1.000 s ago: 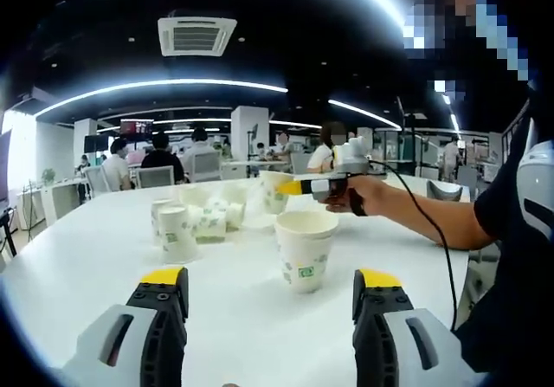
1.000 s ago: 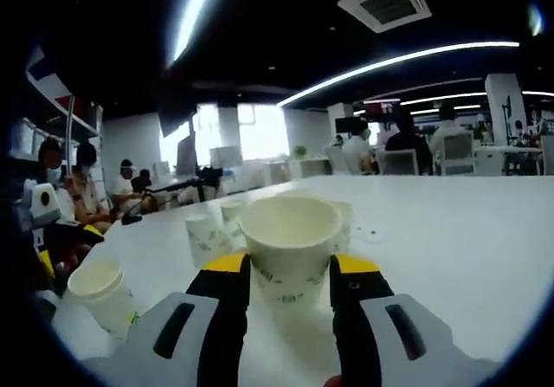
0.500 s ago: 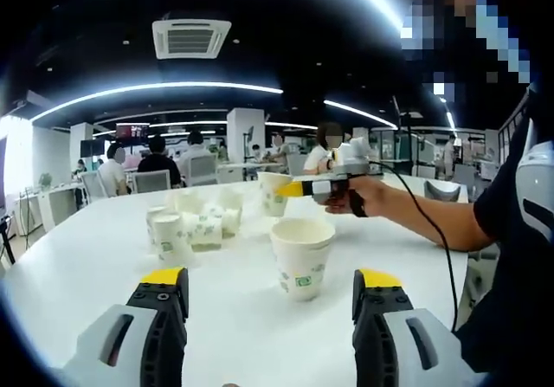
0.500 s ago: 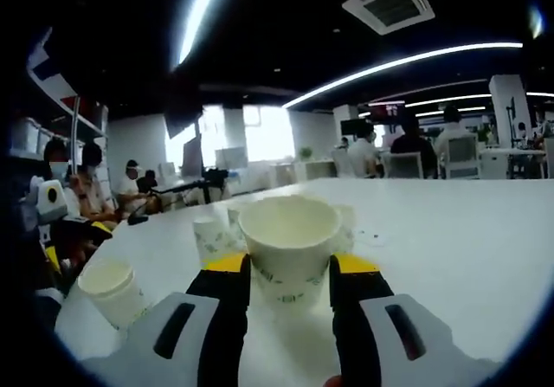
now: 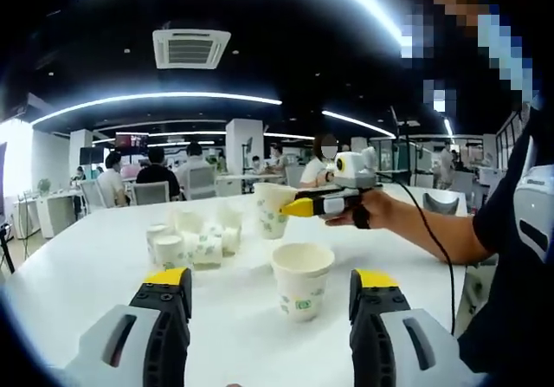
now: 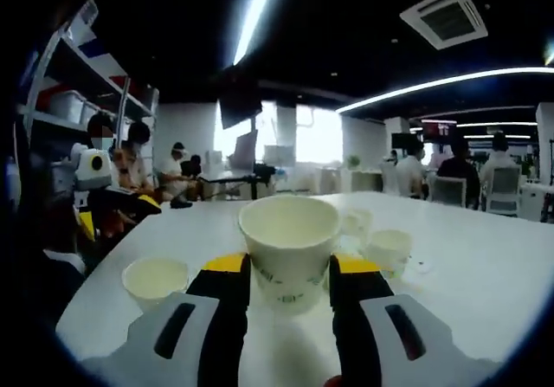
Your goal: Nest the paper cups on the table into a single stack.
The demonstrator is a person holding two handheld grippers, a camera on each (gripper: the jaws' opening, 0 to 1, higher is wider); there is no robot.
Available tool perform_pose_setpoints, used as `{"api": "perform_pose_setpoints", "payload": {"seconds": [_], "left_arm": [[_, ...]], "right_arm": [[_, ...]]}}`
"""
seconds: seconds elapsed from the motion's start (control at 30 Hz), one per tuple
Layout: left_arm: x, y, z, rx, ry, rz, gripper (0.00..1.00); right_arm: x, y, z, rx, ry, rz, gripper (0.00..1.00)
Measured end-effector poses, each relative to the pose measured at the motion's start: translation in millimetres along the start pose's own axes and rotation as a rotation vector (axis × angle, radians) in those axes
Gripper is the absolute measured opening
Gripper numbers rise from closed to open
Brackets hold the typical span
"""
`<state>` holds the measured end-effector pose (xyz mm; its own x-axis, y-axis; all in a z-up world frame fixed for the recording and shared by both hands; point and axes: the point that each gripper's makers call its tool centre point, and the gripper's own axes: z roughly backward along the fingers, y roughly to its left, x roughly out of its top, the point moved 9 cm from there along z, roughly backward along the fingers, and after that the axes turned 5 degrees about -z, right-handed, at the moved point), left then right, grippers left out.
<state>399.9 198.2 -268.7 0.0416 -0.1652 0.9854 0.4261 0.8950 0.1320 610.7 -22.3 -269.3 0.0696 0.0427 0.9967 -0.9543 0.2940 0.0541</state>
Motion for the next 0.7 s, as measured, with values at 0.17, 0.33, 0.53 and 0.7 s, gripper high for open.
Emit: {"api": "perform_pose_setpoints", "payload": {"seconds": [0.17, 0.33, 0.53, 0.7], "left_arm": [[11.2, -1.2, -8.1, -0.019, -0.019, -0.017, 0.78], [26.4, -0.3, -18.2, -0.044, -0.05, -0.039, 0.76], [43.7, 4.9, -30.9, -0.066, -0.077, -0.07, 0.73], [56.5, 5.4, -40.6, -0.086, -0.098, -0.076, 0.72]], "right_arm": [[6.3, 4.1, 0.3, 0.019, -0.003, 0.02, 0.38], [13.0, 7.9, 2.5, 0.039, -0.008, 0.038, 0.38], [29.5, 23.4, 9.4, 0.13, -0.017, 0.095, 0.38], [43.1, 34.0, 14.4, 0.168, -0.03, 0.131, 0.38]]}}
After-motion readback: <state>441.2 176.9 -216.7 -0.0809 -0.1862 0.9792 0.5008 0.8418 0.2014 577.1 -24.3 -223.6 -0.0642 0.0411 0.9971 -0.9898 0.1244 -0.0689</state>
